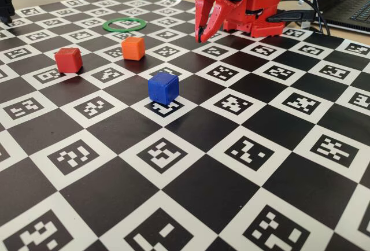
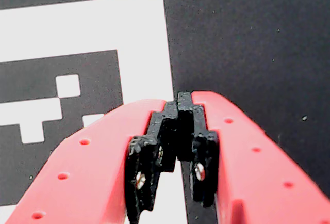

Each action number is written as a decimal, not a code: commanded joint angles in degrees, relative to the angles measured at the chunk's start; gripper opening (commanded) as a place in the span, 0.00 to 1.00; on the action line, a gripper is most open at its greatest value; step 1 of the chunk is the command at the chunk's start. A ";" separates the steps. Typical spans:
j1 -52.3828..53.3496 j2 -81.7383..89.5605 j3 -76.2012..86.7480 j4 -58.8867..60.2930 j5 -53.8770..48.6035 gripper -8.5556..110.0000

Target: Grab the red cube then put it in the green circle then put the blue cube on top and finally the orange cube on top

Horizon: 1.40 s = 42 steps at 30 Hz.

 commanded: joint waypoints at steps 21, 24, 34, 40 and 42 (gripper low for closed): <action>-0.53 2.81 3.16 3.60 1.14 0.03; -0.53 2.72 2.90 2.99 1.58 0.03; -4.04 -25.49 -23.29 -0.70 12.66 0.03; -4.83 -39.46 -40.78 0.18 21.62 0.03; -3.96 -45.09 -47.55 1.49 23.20 0.03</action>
